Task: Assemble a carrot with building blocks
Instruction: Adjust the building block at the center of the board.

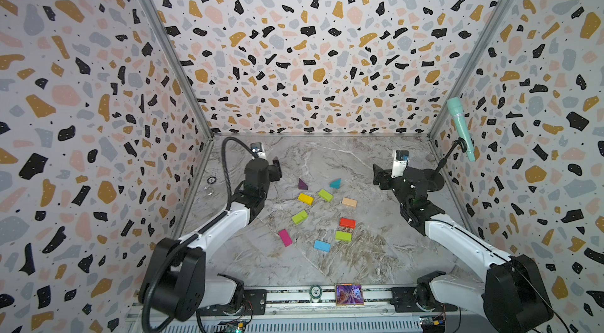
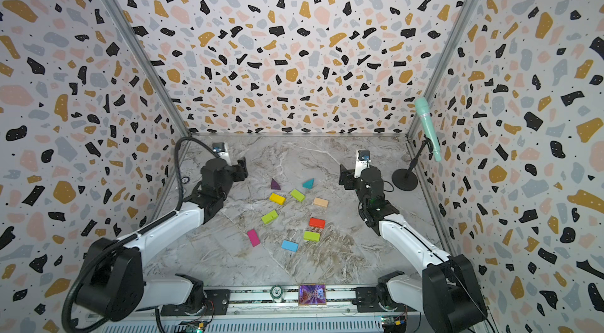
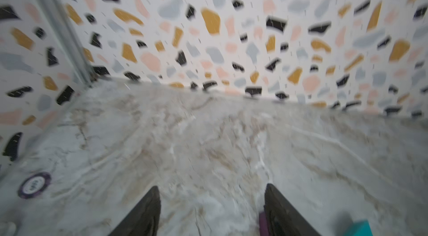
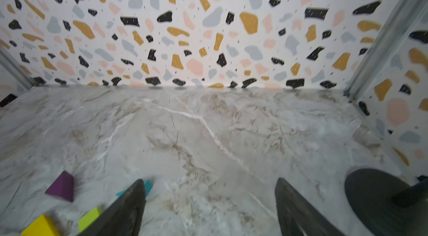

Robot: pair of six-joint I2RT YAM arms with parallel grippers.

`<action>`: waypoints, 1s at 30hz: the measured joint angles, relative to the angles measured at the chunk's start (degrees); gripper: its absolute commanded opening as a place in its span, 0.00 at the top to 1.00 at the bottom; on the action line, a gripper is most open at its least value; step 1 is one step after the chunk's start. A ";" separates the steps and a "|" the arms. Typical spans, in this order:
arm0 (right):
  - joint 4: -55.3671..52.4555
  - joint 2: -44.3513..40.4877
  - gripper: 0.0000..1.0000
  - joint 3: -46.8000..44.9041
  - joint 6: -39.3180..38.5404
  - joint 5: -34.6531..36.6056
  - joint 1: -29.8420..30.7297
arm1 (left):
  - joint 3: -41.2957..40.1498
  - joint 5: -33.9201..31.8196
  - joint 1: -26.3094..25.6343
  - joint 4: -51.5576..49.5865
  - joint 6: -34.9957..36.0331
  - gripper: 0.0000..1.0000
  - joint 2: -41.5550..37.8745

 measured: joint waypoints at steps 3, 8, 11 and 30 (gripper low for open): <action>-3.98 0.00 0.12 -0.24 2.40 -2.25 0.46 | 4.66 2.84 -4.92 -7.41 1.62 0.24 8.15; -7.28 0.00 0.12 -0.24 5.14 -4.72 1.11 | 10.01 7.56 -9.18 -17.14 4.52 0.24 18.58; -8.02 0.00 0.12 -0.26 6.43 -5.92 1.33 | 13.09 7.93 -10.91 -21.62 6.32 0.23 23.12; -8.81 2.58 0.13 -0.85 10.64 -7.54 1.38 | 17.84 8.26 -12.83 -29.68 9.22 0.37 27.71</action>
